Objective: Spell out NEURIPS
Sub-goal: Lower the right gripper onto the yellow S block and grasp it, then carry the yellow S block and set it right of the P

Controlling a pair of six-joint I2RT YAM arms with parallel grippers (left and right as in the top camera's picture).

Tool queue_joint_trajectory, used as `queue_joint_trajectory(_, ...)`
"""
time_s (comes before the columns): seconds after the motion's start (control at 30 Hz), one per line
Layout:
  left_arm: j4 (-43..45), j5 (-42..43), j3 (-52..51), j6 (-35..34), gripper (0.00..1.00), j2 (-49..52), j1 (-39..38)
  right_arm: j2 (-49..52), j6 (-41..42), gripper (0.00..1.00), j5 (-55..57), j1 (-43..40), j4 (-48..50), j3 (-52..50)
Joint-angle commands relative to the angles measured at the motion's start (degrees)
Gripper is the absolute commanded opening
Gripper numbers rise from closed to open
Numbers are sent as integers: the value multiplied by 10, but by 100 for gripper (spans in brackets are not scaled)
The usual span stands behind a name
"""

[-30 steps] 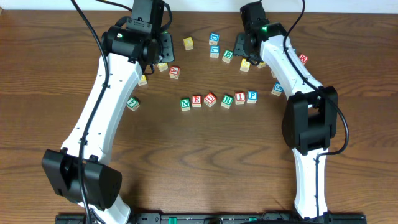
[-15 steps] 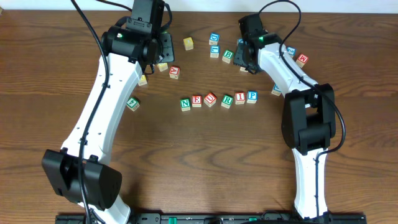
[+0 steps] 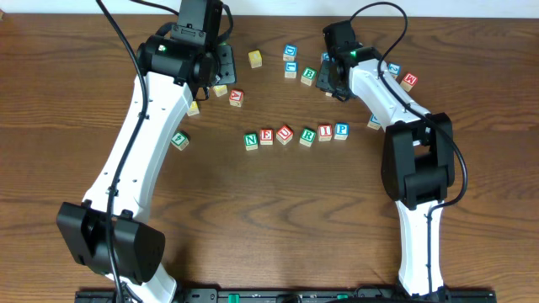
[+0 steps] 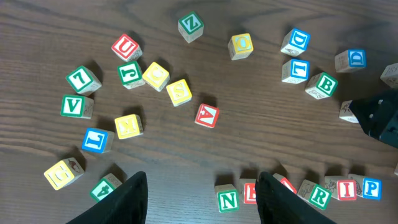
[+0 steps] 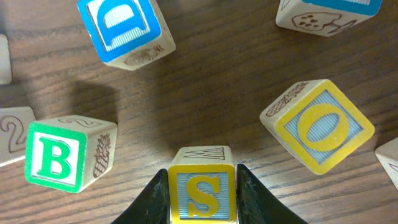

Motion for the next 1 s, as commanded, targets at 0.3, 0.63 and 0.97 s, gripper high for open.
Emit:
queue_joint_trajectory(0.3, -2, -7, -3, 10, 55, -2, 2, -3, -45, 28, 0, 6, -27, -5)
queue_joint_trajectory(0.63, -2, -7, -3, 10, 55, -2, 2, -17, -88, 30, -1, -12, -144, -5)
queue_joint_trajectory(0.97, -2, -7, -3, 10, 55, -2, 2, -17, -120, 29, -1, -24, -202, -5)
